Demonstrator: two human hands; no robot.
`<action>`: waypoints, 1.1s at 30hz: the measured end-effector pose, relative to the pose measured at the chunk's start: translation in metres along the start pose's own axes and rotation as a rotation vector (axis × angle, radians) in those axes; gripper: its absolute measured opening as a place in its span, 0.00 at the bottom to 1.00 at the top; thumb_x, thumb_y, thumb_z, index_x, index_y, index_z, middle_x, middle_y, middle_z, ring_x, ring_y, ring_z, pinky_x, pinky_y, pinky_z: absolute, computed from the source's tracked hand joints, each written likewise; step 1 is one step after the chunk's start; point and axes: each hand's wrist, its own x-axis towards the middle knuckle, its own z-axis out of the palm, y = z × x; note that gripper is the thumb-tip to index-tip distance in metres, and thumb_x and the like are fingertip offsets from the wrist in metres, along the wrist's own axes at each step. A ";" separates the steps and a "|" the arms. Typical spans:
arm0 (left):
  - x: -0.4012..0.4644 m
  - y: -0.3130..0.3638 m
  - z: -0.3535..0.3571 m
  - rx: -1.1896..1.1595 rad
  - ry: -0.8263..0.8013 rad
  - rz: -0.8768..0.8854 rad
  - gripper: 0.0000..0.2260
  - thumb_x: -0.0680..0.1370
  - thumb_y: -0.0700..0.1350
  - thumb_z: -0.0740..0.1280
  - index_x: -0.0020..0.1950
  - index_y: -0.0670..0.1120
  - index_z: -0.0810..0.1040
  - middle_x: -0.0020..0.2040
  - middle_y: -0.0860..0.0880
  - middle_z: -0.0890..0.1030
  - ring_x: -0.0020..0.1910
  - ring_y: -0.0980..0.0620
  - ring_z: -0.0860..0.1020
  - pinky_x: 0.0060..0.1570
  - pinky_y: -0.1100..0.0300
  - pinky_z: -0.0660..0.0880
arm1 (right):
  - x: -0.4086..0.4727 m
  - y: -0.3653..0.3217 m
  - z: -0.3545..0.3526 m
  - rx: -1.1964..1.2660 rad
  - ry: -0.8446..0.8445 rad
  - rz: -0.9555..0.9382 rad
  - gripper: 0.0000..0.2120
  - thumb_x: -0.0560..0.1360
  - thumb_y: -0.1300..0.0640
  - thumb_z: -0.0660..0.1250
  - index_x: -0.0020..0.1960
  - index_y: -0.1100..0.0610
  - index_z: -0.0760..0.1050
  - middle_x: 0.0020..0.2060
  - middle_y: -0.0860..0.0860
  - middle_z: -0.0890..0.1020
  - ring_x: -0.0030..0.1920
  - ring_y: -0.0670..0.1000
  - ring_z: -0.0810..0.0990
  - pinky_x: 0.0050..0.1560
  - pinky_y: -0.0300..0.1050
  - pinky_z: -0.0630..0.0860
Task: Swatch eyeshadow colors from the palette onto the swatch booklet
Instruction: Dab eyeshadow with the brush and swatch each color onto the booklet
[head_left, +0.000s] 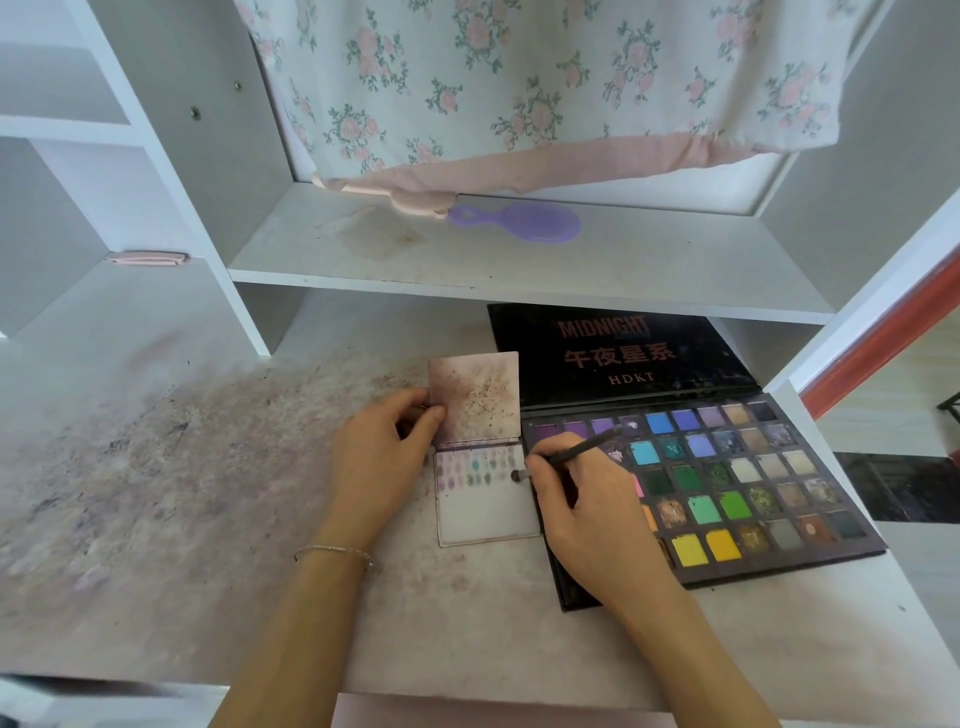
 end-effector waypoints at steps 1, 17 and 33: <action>0.000 0.000 0.000 0.002 0.000 -0.002 0.06 0.75 0.44 0.67 0.49 0.49 0.81 0.36 0.56 0.80 0.37 0.57 0.78 0.42 0.62 0.74 | 0.000 0.000 0.000 0.002 -0.004 0.004 0.06 0.76 0.58 0.61 0.44 0.47 0.69 0.36 0.39 0.73 0.41 0.38 0.74 0.44 0.24 0.68; -0.001 0.001 0.000 -0.046 0.021 0.004 0.05 0.75 0.43 0.66 0.48 0.49 0.80 0.37 0.54 0.80 0.37 0.59 0.77 0.39 0.69 0.70 | -0.029 -0.002 -0.018 0.372 0.407 0.110 0.08 0.73 0.46 0.56 0.40 0.37 0.72 0.37 0.55 0.76 0.29 0.55 0.74 0.29 0.47 0.72; -0.002 -0.001 0.000 -0.107 0.046 0.014 0.07 0.76 0.42 0.65 0.51 0.45 0.81 0.40 0.53 0.80 0.40 0.60 0.77 0.42 0.67 0.72 | -0.023 0.019 -0.019 0.068 0.207 -0.004 0.06 0.76 0.56 0.54 0.44 0.51 0.69 0.35 0.49 0.77 0.39 0.49 0.78 0.39 0.32 0.71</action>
